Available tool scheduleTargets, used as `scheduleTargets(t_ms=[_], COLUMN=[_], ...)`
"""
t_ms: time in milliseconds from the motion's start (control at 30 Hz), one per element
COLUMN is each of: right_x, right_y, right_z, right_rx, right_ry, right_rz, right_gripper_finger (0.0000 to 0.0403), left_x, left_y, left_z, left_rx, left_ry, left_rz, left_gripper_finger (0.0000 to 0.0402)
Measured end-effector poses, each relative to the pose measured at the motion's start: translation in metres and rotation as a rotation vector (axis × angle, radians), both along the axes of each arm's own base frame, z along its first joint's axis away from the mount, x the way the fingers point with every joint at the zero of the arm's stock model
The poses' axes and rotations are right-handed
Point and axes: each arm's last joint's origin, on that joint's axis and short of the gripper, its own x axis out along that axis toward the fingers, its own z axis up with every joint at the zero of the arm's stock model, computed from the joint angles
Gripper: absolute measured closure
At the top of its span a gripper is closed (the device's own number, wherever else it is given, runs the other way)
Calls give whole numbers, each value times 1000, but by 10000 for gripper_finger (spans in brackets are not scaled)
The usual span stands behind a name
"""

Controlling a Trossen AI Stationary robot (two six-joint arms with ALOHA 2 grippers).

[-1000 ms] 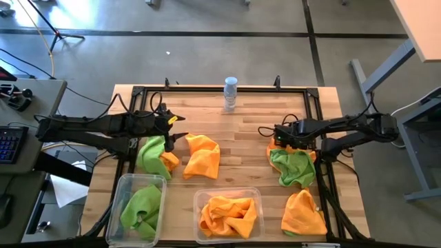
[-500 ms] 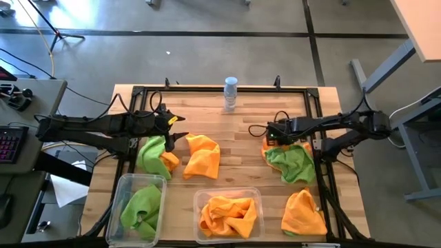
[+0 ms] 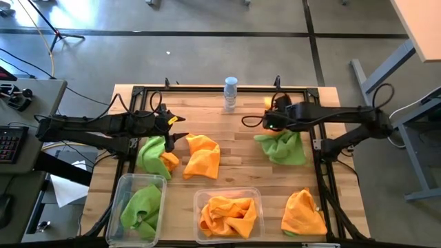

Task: Sort microfiber towel by color & place in baskets
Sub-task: Put the orange microfiber towel into the right transparent bin

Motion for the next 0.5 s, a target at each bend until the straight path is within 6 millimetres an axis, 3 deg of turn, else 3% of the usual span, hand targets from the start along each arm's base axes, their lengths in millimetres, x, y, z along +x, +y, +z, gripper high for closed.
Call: scheduleTargets(t_ms=[200,500], right_x=[-3,-11], right_y=[17,54], right_z=[54,115], right_rx=[-61,-115], right_ry=[-105,-393], right_rz=[49,127], right_gripper_finger=[400,402], left_x=[0,0], left_y=[0,-1], left_z=[0,0], left_rx=[-2,39], left_ry=[-1,13], left_rz=[1,-53], left_gripper_finger=[128,128])
